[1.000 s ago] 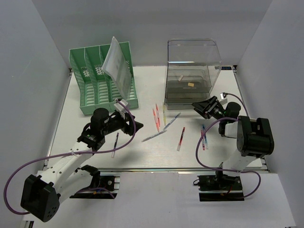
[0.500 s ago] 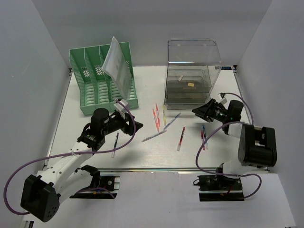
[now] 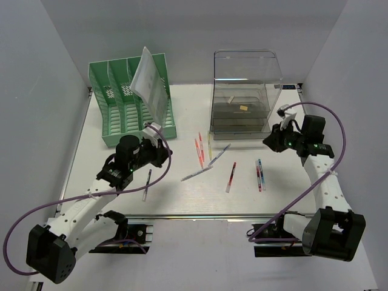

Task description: Organize the desk

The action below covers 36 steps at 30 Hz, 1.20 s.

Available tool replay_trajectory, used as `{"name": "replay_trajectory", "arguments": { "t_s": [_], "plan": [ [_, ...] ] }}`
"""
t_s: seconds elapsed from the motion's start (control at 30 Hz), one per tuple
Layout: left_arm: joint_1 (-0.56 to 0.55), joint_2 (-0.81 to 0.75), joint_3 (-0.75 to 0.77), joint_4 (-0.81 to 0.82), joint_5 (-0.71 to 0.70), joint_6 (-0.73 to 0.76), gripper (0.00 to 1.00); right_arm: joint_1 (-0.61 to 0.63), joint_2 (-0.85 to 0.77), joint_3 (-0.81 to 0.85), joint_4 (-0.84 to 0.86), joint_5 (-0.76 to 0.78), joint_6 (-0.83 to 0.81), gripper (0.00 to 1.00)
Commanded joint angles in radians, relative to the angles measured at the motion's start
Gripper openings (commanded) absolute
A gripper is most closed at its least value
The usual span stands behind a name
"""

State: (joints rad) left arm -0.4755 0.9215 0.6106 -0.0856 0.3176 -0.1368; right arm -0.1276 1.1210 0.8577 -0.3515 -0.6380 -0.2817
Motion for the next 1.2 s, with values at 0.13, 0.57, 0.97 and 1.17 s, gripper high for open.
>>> {"name": "replay_trajectory", "arguments": {
  "t_s": [0.13, 0.57, 0.97, 1.17],
  "plan": [
    [-0.005, -0.027, 0.066, -0.089, -0.146, 0.002, 0.45, 0.049, -0.007, 0.008, -0.31, 0.205, -0.228, 0.44],
    [-0.005, -0.058, 0.061, -0.086, -0.173, 0.006, 0.65, 0.195, 0.056, -0.077, -0.244, 0.485, -0.165, 0.52],
    [-0.005, -0.059, 0.063, -0.086, -0.161, 0.009, 0.66, 0.217, 0.051, -0.135, -0.245, 0.384, -0.22, 0.27],
    [-0.005, -0.058, 0.063, -0.086, -0.155, 0.009, 0.66, 0.266, 0.085, -0.14, -0.236, 0.374, -0.209, 0.26]
  ]
}}
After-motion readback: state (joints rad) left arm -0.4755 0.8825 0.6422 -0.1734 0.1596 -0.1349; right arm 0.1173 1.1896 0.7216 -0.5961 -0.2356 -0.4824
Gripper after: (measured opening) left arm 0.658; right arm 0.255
